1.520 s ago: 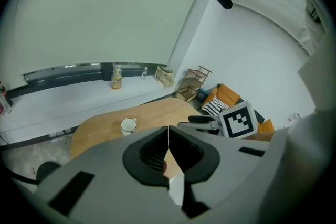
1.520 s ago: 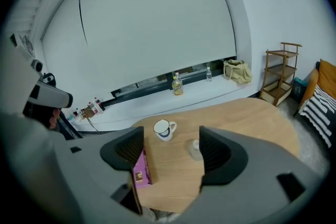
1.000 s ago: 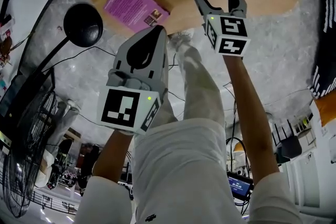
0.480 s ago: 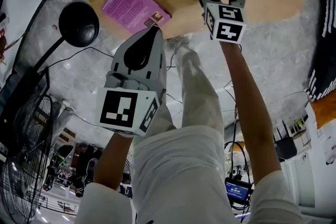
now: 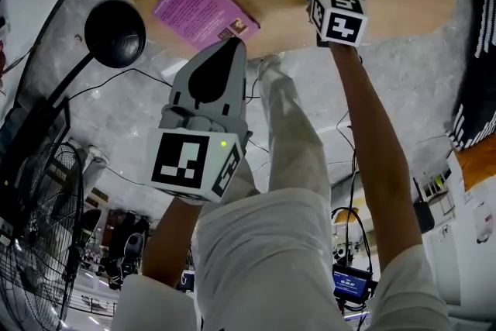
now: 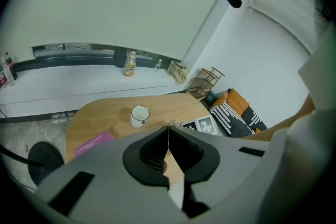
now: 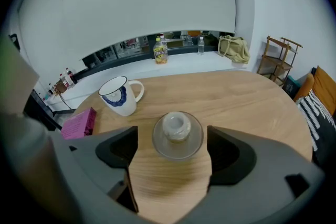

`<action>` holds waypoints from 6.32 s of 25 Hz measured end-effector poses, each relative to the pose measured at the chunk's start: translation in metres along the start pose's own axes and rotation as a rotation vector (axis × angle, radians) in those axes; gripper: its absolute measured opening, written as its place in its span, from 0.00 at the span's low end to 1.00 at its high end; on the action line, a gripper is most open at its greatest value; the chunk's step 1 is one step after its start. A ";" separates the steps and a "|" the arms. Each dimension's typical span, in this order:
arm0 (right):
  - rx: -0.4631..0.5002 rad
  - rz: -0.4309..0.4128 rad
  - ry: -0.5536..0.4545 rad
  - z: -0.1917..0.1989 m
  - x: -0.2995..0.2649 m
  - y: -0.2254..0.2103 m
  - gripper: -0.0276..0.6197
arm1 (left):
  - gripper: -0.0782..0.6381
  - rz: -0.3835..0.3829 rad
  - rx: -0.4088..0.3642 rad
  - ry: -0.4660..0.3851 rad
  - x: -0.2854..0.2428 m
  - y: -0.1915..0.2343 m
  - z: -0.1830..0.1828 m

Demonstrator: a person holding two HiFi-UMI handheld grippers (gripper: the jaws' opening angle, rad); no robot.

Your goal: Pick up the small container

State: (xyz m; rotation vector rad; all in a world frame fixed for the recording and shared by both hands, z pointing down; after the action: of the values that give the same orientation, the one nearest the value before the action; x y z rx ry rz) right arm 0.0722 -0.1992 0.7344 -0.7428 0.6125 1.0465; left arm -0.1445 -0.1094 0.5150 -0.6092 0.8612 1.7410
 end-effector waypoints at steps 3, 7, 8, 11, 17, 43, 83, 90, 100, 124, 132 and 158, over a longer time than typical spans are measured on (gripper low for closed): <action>0.012 0.028 0.012 0.001 -0.009 -0.005 0.66 | 0.14 0.003 0.003 0.007 -0.001 0.002 0.001; 0.017 0.058 0.039 0.004 -0.023 -0.011 0.65 | 0.14 0.001 0.003 0.013 0.001 0.006 0.001; 0.015 0.065 0.045 0.005 -0.025 -0.013 0.63 | 0.14 0.001 0.002 0.013 0.002 0.006 0.002; 0.039 0.074 0.062 0.005 -0.028 -0.017 0.57 | 0.14 -0.001 0.006 0.014 0.002 0.009 0.004; 0.028 0.076 0.080 0.007 -0.029 -0.015 0.56 | 0.14 -0.002 0.009 0.015 0.006 0.007 0.009; 0.111 -0.023 -0.003 -0.024 0.056 0.011 0.56 | 0.14 -0.073 0.025 -0.076 0.065 -0.018 0.016; 0.267 -0.188 -0.190 -0.099 0.317 0.113 0.56 | 0.14 -0.117 0.046 -0.331 0.232 -0.067 -0.025; 0.282 -0.212 -0.222 -0.120 0.362 0.128 0.56 | 0.14 -0.137 0.035 -0.386 0.256 -0.073 -0.040; 0.275 -0.224 -0.282 -0.129 0.423 0.147 0.56 | 0.14 -0.133 0.006 -0.427 0.282 -0.082 -0.053; 0.226 -0.190 -0.411 -0.121 0.528 0.176 0.56 | 0.14 -0.103 -0.037 -0.575 0.336 -0.081 -0.064; 0.222 -0.214 -0.419 -0.122 0.538 0.187 0.56 | 0.14 -0.107 -0.049 -0.578 0.343 -0.086 -0.064; 0.230 -0.210 -0.401 -0.125 0.546 0.158 0.56 | 0.14 -0.069 -0.104 -0.531 0.323 -0.111 -0.075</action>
State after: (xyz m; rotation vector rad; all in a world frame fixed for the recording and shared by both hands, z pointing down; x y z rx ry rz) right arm 0.1224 0.0438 0.2080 -0.3708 0.2944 0.8795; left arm -0.1428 0.0399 0.1988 -0.2161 0.3761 1.7721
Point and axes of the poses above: the fingertips, and each gripper's own axes: x backward along the fingers, y to its left, z out of its underside, the point moved 6 cm from there along x, backward along the fingers, and after that the axes turned 12 degrees about -z, right-handed, at the moved point
